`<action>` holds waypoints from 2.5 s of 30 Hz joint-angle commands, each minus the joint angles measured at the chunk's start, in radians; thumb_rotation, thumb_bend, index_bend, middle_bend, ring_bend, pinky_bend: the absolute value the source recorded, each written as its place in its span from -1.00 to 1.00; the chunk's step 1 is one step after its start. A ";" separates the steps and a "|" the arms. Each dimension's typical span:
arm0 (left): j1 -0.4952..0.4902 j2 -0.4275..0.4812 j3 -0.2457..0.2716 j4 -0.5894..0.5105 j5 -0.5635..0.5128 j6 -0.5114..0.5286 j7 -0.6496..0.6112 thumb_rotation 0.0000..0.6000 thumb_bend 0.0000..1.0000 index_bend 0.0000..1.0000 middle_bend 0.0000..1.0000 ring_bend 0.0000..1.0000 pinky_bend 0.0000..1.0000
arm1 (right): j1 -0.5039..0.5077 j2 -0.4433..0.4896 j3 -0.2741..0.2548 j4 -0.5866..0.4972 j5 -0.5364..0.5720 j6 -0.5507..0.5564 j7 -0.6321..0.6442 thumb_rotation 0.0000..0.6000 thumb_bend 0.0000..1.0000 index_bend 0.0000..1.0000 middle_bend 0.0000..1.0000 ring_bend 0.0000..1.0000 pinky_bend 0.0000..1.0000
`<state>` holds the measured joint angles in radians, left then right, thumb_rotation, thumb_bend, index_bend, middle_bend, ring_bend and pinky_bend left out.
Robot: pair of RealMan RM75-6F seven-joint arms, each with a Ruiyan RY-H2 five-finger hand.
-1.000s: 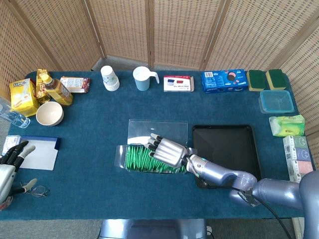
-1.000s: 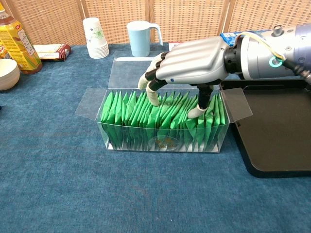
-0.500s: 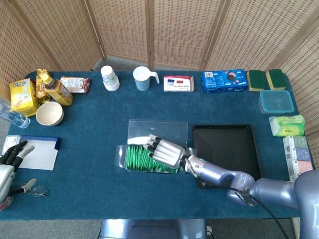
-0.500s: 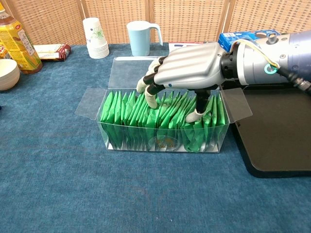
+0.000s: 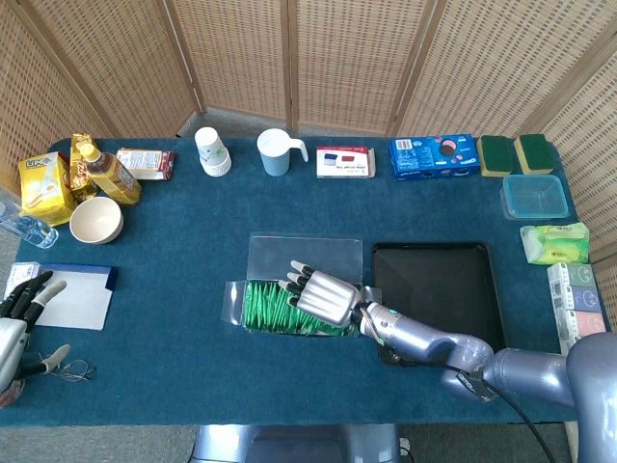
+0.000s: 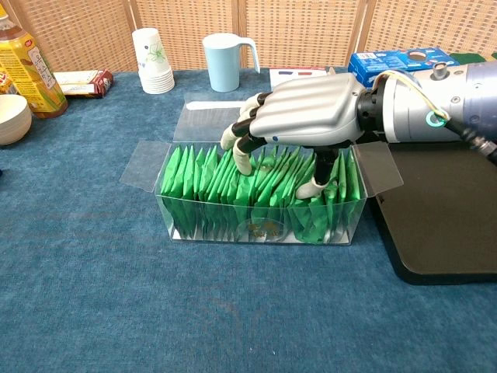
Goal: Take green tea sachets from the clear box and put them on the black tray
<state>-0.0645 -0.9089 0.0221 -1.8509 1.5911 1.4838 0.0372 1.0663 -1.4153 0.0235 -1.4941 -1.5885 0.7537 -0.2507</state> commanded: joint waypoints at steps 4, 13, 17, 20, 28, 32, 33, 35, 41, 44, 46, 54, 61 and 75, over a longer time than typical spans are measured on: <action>0.002 0.000 0.000 0.002 -0.001 0.002 -0.001 1.00 -0.64 -0.75 -0.87 -0.82 -0.47 | -0.007 -0.018 -0.002 0.019 -0.014 0.016 0.014 1.00 -0.94 -0.35 -0.66 -0.64 -0.80; 0.002 0.000 0.000 0.005 0.002 0.004 -0.005 1.00 -0.64 -0.76 -0.87 -0.82 -0.47 | -0.015 -0.036 -0.006 0.038 -0.029 0.031 0.036 1.00 -0.51 -0.36 -0.64 -0.63 -0.80; 0.002 -0.001 -0.001 0.006 0.002 0.005 -0.007 1.00 -0.64 -0.76 -0.87 -0.82 -0.47 | -0.018 -0.038 -0.004 0.039 -0.032 0.038 0.044 1.00 -0.41 -0.37 -0.64 -0.62 -0.80; 0.002 -0.001 -0.001 0.007 0.003 0.006 -0.009 0.99 -0.64 -0.76 -0.88 -0.82 -0.47 | -0.022 -0.040 -0.001 0.039 -0.032 0.046 0.048 1.00 -0.34 -0.33 -0.63 -0.60 -0.80; 0.002 -0.001 -0.002 0.010 0.005 0.009 -0.012 1.00 -0.64 -0.76 -0.88 -0.82 -0.47 | -0.028 -0.039 0.001 0.034 -0.035 0.057 0.057 1.00 -0.24 -0.21 -0.61 -0.55 -0.80; 0.002 -0.001 -0.004 0.010 0.006 0.011 -0.012 1.00 -0.64 -0.76 -0.89 -0.82 -0.47 | -0.032 -0.040 0.001 0.032 -0.034 0.060 0.061 1.00 -0.22 -0.08 -0.57 -0.49 -0.80; 0.002 0.000 -0.004 0.010 0.006 0.011 -0.013 1.00 -0.64 -0.76 -0.89 -0.82 -0.47 | -0.034 -0.040 0.001 0.031 -0.034 0.061 0.064 1.00 -0.22 -0.06 -0.56 -0.48 -0.80; 0.002 0.000 -0.004 0.010 0.006 0.010 -0.012 0.99 -0.64 -0.76 -0.89 -0.83 -0.47 | -0.035 -0.041 0.001 0.031 -0.035 0.062 0.063 1.00 -0.22 0.00 -0.55 -0.45 -0.80; 0.001 0.002 -0.005 0.009 0.007 0.011 -0.012 1.00 -0.64 -0.77 -0.90 -0.83 -0.47 | -0.039 -0.045 0.003 0.031 -0.032 0.064 0.069 1.00 -0.22 0.08 -0.51 -0.39 -0.78; 0.001 0.002 -0.005 0.009 0.008 0.012 -0.014 1.00 -0.64 -0.77 -0.90 -0.83 -0.47 | -0.042 -0.047 0.007 0.029 -0.031 0.070 0.070 1.00 -0.22 0.14 -0.49 -0.35 -0.77; 0.001 0.003 -0.006 0.009 0.007 0.012 -0.015 1.00 -0.64 -0.77 -0.90 -0.83 -0.47 | -0.044 -0.047 0.009 0.027 -0.029 0.074 0.073 1.00 -0.22 0.18 -0.47 -0.32 -0.76; 0.000 0.003 -0.007 0.011 0.008 0.014 -0.017 1.00 -0.64 -0.77 -0.91 -0.83 -0.47 | -0.059 -0.043 0.021 0.013 -0.023 0.102 0.087 1.00 -0.21 0.30 -0.39 -0.22 -0.72; 0.000 0.004 -0.008 0.012 0.010 0.015 -0.021 0.99 -0.64 -0.79 -0.92 -0.83 -0.47 | -0.072 -0.038 0.030 0.003 -0.014 0.120 0.092 1.00 -0.21 0.35 -0.35 -0.19 -0.72; -0.001 0.005 -0.009 0.013 0.013 0.017 -0.023 0.97 -0.64 -0.82 -0.93 -0.83 -0.47 | -0.119 0.044 0.076 -0.084 0.006 0.208 0.111 1.00 -0.19 0.40 -0.31 -0.10 -0.69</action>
<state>-0.0659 -0.9042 0.0132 -1.8378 1.6038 1.5007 0.0142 0.9550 -1.3816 0.0948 -1.5686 -1.5858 0.9529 -0.1418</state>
